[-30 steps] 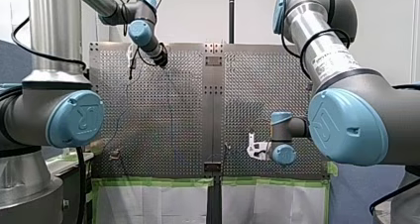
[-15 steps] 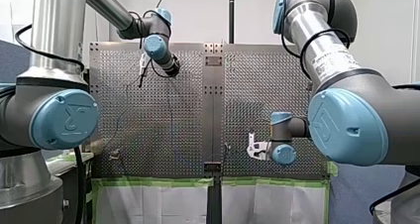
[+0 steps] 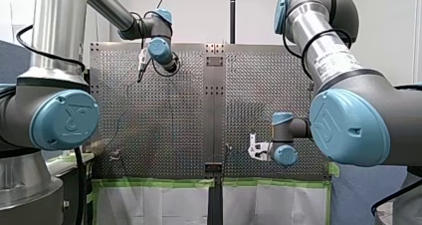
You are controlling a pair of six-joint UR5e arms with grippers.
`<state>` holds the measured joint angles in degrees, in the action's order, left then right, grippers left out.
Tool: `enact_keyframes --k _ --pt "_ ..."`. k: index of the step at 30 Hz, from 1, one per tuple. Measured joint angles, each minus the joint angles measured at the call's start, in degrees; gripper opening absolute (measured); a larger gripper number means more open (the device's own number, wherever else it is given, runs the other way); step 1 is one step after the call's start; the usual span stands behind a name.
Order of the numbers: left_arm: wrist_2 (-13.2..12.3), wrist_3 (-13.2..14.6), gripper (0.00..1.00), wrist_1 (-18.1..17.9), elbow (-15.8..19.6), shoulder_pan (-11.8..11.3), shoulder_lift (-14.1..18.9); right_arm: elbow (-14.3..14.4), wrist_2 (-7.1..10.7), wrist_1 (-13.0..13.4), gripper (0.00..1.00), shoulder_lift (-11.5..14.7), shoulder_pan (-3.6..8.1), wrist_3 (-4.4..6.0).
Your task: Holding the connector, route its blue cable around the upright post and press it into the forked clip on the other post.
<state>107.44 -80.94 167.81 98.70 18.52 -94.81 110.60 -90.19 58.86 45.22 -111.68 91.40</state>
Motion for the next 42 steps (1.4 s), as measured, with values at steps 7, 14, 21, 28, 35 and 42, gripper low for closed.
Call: enact_keyframes --k 7,14,21,28,35,42 --pt "-0.92 3.01 0.99 -3.04 -0.02 -0.81 -0.04 -0.03 0.00 -0.01 0.00 0.00 -0.02 -0.02" --pt "-0.82 6.19 0.99 -6.22 -0.02 -1.61 -0.12 -0.02 0.00 0.01 0.00 0.00 -0.02 0.01" --pt "-0.46 9.77 0.99 -9.78 -0.02 -1.94 -0.86 0.01 0.00 0.08 0.00 0.00 -0.01 0.03" --pt "0.64 13.41 0.99 -13.43 0.01 -1.60 -3.99 0.01 0.00 0.07 0.00 0.00 0.02 -0.02" --pt "3.16 16.98 0.99 -17.00 0.00 -2.01 -4.85 -0.01 0.03 0.12 0.00 0.01 0.27 -0.07" --pt "5.57 19.83 0.99 -19.83 0.08 -2.06 -4.88 -0.02 0.09 0.20 0.00 0.00 0.34 -0.14"
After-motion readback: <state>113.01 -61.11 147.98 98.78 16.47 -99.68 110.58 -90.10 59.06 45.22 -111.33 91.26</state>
